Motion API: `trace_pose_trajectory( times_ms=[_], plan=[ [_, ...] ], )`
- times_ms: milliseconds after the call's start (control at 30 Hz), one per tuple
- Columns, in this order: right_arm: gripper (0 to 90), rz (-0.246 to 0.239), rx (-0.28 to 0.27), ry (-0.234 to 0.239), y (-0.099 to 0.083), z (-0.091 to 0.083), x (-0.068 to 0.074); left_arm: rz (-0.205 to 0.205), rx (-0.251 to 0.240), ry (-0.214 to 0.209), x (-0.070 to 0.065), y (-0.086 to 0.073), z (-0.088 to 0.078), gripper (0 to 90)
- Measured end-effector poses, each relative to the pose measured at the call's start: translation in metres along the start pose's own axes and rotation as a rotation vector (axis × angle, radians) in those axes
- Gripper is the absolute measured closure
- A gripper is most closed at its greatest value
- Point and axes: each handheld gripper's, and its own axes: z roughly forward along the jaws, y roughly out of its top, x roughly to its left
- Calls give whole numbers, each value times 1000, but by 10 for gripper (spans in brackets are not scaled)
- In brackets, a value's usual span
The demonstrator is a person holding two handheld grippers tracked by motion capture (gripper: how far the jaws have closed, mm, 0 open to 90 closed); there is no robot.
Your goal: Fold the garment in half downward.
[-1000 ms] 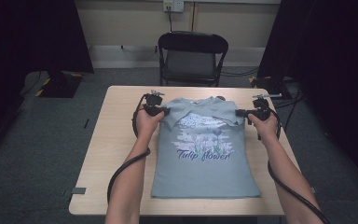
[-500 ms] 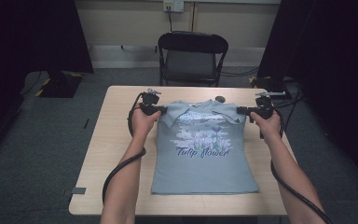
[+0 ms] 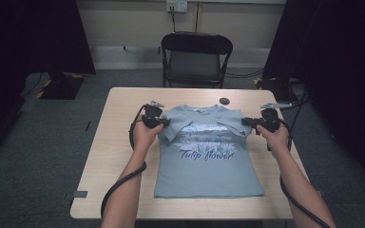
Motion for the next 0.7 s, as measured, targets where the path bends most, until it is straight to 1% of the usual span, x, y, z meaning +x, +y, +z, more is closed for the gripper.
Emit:
trace_pose_trajectory(
  times_ms=[67,167,233,333,367,467,633,700],
  plan=[
    [847,-6,-3,-1,-6,-3,4,2,-3,0,-2,-5,-2,852],
    [847,-18,6,-2,-18,-5,8,-1,-11,2,-5,-14,-4,852],
    [847,-24,8,2,-26,-6,11,20,5,7,-8,-20,-4,851],
    [846,-34,0,-2,-37,-8,14,37,9,14,-13,-29,-3,851],
    [846,-36,2,1,-41,-9,16,39,3,19,-14,-32,-4,850],
    [846,-60,10,-2,-51,-10,20,41,2,17,-16,-40,-5,851],
    [845,-80,-2,-5,-62,-13,26,35,-14,4,-20,-50,-9,850],
    [844,-92,-1,-4,-65,-16,29,44,-15,3,-22,-53,-12,850]
  ],
)
